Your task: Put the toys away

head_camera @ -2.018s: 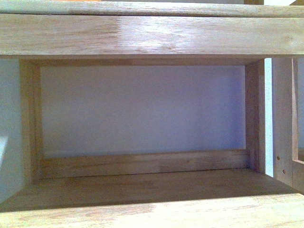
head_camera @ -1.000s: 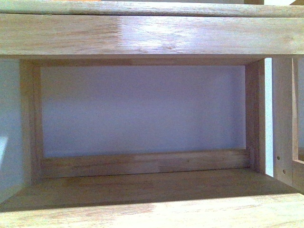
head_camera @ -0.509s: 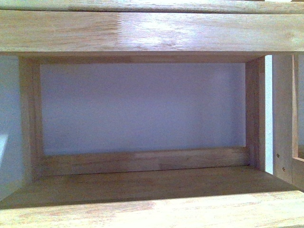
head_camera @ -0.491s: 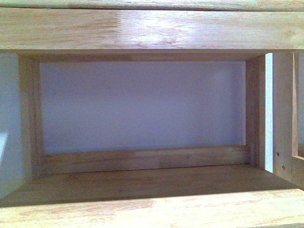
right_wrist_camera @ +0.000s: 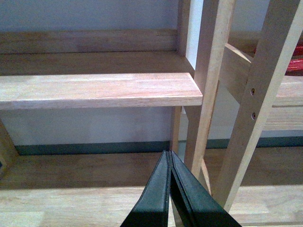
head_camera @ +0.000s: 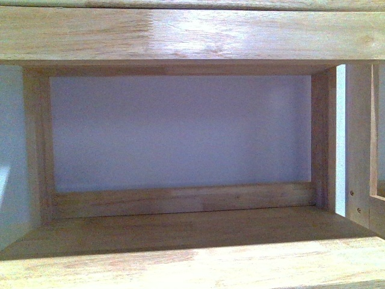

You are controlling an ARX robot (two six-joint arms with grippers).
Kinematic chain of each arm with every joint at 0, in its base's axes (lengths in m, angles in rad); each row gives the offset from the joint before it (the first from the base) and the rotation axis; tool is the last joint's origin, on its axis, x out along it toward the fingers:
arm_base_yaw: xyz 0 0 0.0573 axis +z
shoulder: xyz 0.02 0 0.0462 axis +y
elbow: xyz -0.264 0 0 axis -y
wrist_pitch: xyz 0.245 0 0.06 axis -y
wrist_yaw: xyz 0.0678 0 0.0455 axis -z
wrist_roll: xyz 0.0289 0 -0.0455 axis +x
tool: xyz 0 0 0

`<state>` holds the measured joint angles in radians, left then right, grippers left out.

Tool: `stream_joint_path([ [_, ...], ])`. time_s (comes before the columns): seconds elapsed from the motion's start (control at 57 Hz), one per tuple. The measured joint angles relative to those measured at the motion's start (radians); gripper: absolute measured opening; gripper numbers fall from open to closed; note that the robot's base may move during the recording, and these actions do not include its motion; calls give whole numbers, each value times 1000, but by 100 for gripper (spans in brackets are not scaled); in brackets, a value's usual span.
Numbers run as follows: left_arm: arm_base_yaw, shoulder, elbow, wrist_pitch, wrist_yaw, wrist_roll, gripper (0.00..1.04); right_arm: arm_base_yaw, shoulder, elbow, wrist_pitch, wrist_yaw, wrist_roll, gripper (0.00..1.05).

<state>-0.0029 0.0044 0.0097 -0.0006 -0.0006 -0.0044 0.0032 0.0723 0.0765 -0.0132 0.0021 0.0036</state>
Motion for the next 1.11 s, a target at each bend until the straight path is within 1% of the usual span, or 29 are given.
stream_joint_path([
  [0.474,0,0,0,0,0,0,99,0,-59,-63,8,-2,0,4],
  [0.755,0,0,0,0,0,0,99,-1,-64,-63,10,-2,-1,4],
  [0.807,0,0,0,0,0,0,99,-1,-64,-63,10,-2,-1,10],
  [1.106,0,0,0,0,0,0,99,-1,-64,-63,10,-2,-1,55],
])
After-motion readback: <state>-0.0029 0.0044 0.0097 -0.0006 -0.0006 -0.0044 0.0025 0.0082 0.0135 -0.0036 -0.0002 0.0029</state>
